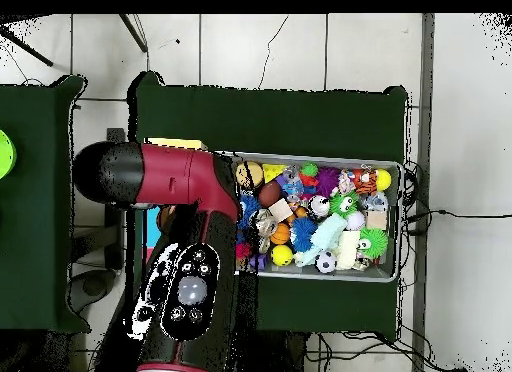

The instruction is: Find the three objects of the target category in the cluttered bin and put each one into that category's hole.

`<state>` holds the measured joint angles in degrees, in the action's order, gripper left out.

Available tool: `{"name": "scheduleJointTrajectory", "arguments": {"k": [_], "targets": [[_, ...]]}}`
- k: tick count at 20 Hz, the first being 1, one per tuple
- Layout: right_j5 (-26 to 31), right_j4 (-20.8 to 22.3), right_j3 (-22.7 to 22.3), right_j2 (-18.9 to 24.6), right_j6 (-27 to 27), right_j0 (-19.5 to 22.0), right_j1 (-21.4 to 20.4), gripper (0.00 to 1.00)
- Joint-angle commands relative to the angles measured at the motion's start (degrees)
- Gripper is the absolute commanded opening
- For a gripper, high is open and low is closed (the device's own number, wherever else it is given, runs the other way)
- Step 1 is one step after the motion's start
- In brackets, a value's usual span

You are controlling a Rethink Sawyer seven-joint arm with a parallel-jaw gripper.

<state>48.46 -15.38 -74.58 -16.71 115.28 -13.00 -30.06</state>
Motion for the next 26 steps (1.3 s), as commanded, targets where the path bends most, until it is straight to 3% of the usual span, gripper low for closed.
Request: {"name": "scheduleJointTrajectory", "arguments": {"k": [1, 13, 26], "targets": [[-6.5, 0.7, -3.3, 5.2, 9.5, -1.3, 4.2, 0.00], [-11.3, 1.5, -4.5, 6.9, 4.8, 1.1, 5.6, 0.00], [-10.0, 2.0, -3.4, 6.5, 4.3, 1.4, 5.9, 0.00]]}}
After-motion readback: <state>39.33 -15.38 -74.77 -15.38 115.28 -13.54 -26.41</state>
